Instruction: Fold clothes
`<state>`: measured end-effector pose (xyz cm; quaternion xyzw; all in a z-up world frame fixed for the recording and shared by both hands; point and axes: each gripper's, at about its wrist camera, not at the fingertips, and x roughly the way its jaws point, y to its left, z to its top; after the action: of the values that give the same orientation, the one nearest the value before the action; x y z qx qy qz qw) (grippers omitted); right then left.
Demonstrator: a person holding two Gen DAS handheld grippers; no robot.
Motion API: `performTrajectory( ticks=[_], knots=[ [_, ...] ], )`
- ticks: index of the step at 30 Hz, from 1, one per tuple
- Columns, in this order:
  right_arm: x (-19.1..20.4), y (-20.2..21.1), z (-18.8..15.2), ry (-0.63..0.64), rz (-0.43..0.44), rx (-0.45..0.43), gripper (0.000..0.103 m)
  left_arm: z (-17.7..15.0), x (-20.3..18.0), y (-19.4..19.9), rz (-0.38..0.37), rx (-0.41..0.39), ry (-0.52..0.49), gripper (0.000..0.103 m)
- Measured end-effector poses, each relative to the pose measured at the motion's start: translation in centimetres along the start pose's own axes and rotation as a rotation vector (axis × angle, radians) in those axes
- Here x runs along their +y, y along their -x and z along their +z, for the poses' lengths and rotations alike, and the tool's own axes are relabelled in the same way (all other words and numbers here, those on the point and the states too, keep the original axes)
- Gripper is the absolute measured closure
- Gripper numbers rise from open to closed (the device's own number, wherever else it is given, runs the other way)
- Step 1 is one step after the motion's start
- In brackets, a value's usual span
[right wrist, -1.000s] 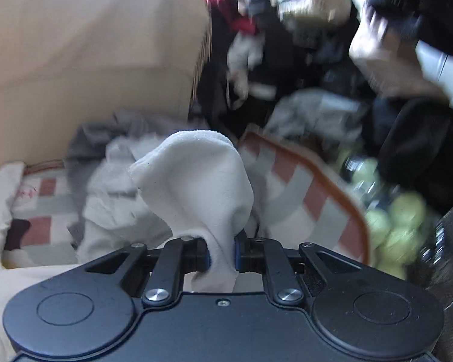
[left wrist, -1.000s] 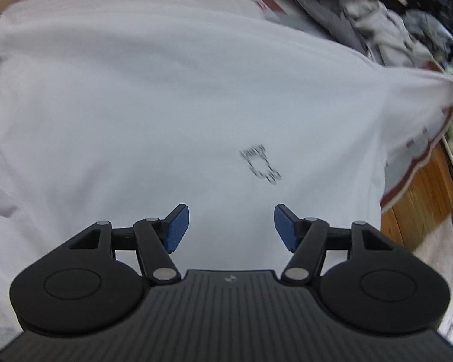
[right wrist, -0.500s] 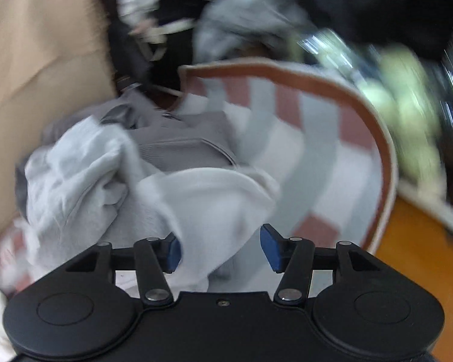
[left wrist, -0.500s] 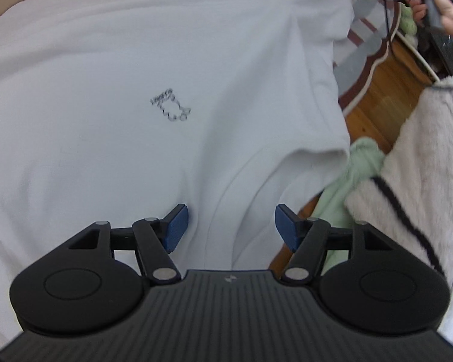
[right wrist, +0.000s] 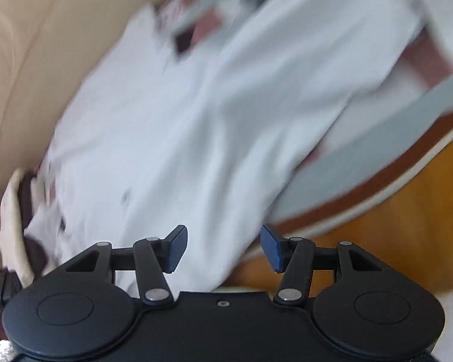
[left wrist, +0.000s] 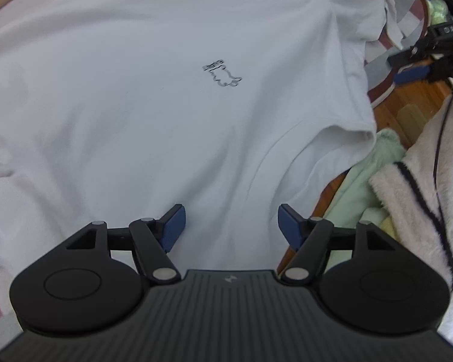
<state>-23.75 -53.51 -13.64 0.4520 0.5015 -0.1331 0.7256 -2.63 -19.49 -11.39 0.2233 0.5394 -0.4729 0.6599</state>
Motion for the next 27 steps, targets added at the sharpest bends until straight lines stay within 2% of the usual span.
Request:
performTrajectory(
  ticks=[3, 5, 9, 12, 14, 16, 17, 18, 19, 22, 23, 24, 25, 26, 27],
  knots=[
    [1.1, -2.8, -1.3, -0.06, -0.004, 0.056, 0.044, -0.9, 0.1, 0.5, 0.022, -0.012, -0.015, 0.034],
    [1.8, -4.0, -1.9, -0.057, -0.049, 0.053, 0.043, -1.5, 0.3, 0.9, 0.029, -0.021, -0.014, 0.033],
    [2.1, -6.1, -3.0, -0.09, -0.058, 0.125, 0.042, -1.6, -0.7, 1.0, -0.022, -0.026, -0.011, 0.032],
    [1.9, -6.9, -3.6, -0.143, -0.039, 0.121, 0.036, -1.4, -2.4, 0.0, 0.016, -0.029, -0.086, 0.028],
    [1.9, -7.4, -3.7, -0.179, -0.009, 0.106, 0.036, -1.4, -3.4, -0.7, 0.078, -0.029, -0.146, 0.027],
    [2.3, -7.6, -3.9, -0.165, 0.025, 0.084, 0.048, -1.2, -4.1, -1.2, 0.16, -0.039, -0.182, 0.027],
    [2.7, -7.6, -4.1, -0.14, 0.036, 0.071, 0.08, -1.0, -4.0, -1.3, 0.169, -0.045, -0.177, 0.027],
    [3.3, -7.3, -4.3, -0.103, 0.05, 0.05, 0.09, -0.9, -3.9, -1.3, 0.178, -0.051, -0.172, 0.026],
    [3.7, -6.7, -4.4, -0.069, 0.079, 0.023, 0.091, -0.7, -3.8, -1.3, 0.186, -0.056, -0.166, 0.023],
    [4.6, -4.1, -4.6, -0.057, 0.222, -0.034, 0.091, -0.3, -3.4, -1.3, 0.196, -0.07, -0.148, 0.022],
    [4.2, -3.2, -4.6, -0.1, 0.289, -0.033, 0.091, -0.3, -3.3, -1.1, 0.186, -0.074, -0.149, 0.025],
    [3.9, -2.3, -4.7, -0.156, 0.376, -0.03, 0.091, -0.5, -3.3, -0.7, 0.174, -0.084, -0.161, 0.033],
    [3.7, -1.6, -4.9, -0.184, 0.425, -0.025, 0.091, -0.7, -3.4, -0.3, 0.163, -0.094, -0.175, 0.071],
    [3.5, -1.0, -5.0, -0.211, 0.474, -0.02, 0.092, -0.7, -3.6, -0.1, 0.16, -0.091, -0.186, 0.096],
    [3.5, -0.3, -5.1, -0.21, 0.489, -0.013, 0.092, -0.9, -3.7, 0.5, 0.15, -0.096, -0.191, 0.096]
  ],
)
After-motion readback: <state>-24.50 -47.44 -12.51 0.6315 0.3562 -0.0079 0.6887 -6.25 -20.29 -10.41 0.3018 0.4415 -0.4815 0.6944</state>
